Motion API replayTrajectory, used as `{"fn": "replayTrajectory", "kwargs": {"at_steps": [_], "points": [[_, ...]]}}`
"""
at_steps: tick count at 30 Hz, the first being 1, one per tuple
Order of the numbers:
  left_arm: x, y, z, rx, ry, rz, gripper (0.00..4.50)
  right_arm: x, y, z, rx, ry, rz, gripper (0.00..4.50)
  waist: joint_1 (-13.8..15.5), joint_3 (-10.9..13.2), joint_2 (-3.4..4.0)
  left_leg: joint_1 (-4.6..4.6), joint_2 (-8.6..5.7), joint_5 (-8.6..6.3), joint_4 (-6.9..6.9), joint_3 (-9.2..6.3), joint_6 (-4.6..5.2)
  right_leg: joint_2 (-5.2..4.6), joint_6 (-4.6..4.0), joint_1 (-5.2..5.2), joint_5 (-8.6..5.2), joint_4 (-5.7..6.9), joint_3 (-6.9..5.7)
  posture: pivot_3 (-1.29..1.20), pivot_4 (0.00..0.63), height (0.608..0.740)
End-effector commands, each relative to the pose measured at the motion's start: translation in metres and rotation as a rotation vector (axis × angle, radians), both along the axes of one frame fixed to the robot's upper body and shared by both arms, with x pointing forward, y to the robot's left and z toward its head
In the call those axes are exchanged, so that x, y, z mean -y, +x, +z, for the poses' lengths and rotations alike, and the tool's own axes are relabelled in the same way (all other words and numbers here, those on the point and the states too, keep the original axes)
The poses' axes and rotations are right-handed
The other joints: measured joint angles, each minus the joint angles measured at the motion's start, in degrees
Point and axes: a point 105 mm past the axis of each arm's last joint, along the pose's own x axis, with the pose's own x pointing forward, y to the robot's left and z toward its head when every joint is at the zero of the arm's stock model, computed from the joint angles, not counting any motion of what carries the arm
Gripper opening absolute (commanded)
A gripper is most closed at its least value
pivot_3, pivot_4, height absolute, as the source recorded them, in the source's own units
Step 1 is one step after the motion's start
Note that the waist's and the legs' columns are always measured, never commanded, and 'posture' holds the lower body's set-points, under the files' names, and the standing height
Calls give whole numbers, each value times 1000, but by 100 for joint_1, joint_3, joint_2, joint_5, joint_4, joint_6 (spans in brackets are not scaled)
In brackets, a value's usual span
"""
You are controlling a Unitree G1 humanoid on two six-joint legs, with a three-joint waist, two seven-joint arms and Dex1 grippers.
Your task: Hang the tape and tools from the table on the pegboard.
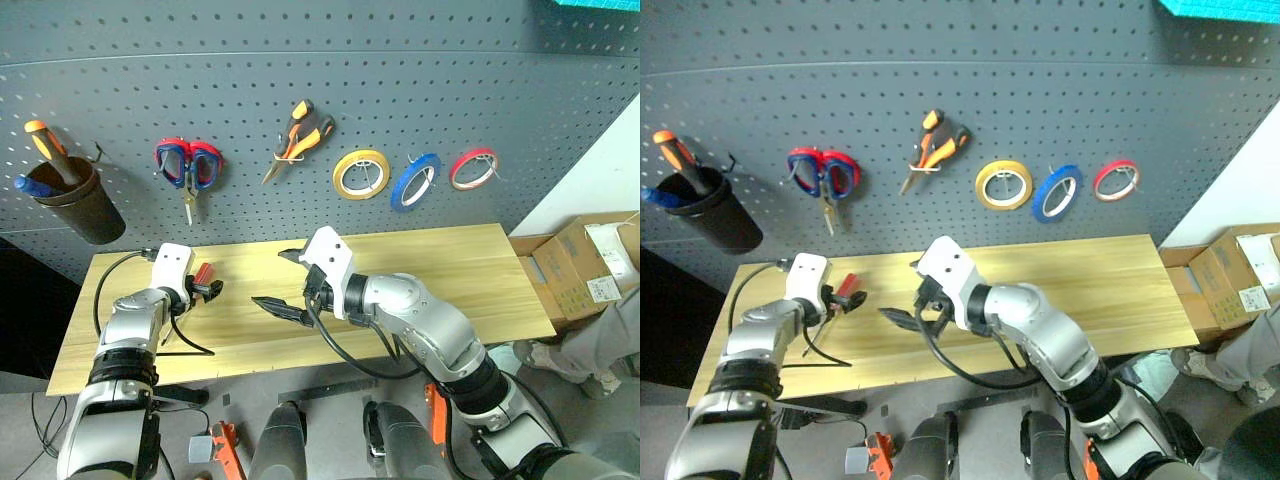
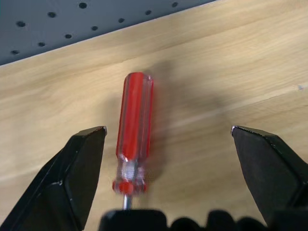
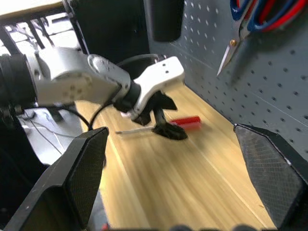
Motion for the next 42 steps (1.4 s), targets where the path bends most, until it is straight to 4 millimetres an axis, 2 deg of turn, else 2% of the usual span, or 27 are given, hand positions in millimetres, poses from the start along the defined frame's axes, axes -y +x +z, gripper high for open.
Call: {"fn": "replayTrajectory", "kwargs": {"at_steps": [1, 9, 15, 18, 26, 27, 34, 36, 39, 42], "points": [[-8, 6, 6, 12, 40, -7, 4468, 1, -2, 13, 6, 37, -4, 4500, -13, 54, 1, -1, 0, 0, 0, -1, 0, 0, -1, -2, -1, 4, -1, 65, 335, 740], [-15, 8, 1, -10, 21, 30, 4468, 11, -7, 12, -36, 39, -44, 4500, -77, 228, -6, -8, -1, 1, 10, 0, -2, -1, -1, -6, -1, 4, 1, 38, 356, 740], [-15, 1, -11, -70, -142, 85, 4468, 18, -8, 11, -55, 32, -76, 4500, -134, 282, -1, -11, -1, 1, 8, 1, -2, -1, 0, -9, -2, 4, 1, 35, 363, 740], [-12, 2, -11, -77, -179, 82, 3880, 20, -8, 9, -60, 26, -81, 4500, -138, 290, 5, -11, -1, 1, 7, 2, -2, -1, 1, -11, -2, 4, 1, 36, 365, 740], [-10, 1, -13, -88, -170, 68, 1013, 21, -2, 11, -55, 29, -98, 4500, -139, 296, 9, -12, -1, 1, 6, 4, -2, -1, 2, -15, -3, 4, 3, 41, 355, 740], [-8, 1, -14, -88, -168, 63, 867, 21, 0, 11, -54, 31, -100, 4500, -139, 296, 9, -12, -1, 1, 5, 4, -2, -1, 2, -15, -3, 3, 3, 40, 350, 740], [1, 12, -6, -48, -177, 63, 868, 23, 7, 15, -44, 56, -110, 4500, -129, 292, 5, -13, -2, 1, 5, 4, -2, -1, 2, -15, -3, 3, 2, 49, 298, 740], [7, 16, 0, -11, -104, 24, 868, 25, 6, 24, -49, 104, -92, 4500, -127, 287, 1, -17, -3, 2, 6, 3, -3, -2, 3, -15, -2, 2, 0, 57, 271, 740], [26, 20, 21, 98, 3, -56, 868, 29, -2, 42, -80, 224, -28, 4500, -130, 269, -22, -25, -2, 2, 5, 2, -5, -5, 4, -17, 0, -1, 0, 81, 226, 740], [43, 11, 40, 202, 60, -58, 868, 34, -12, 56, -120, 335, 51, 4500, -128, 240, -55, -33, -1, 1, 1, -3, -13, -25, -11, -23, 10, 0, -5, 107, 189, 740]]}}
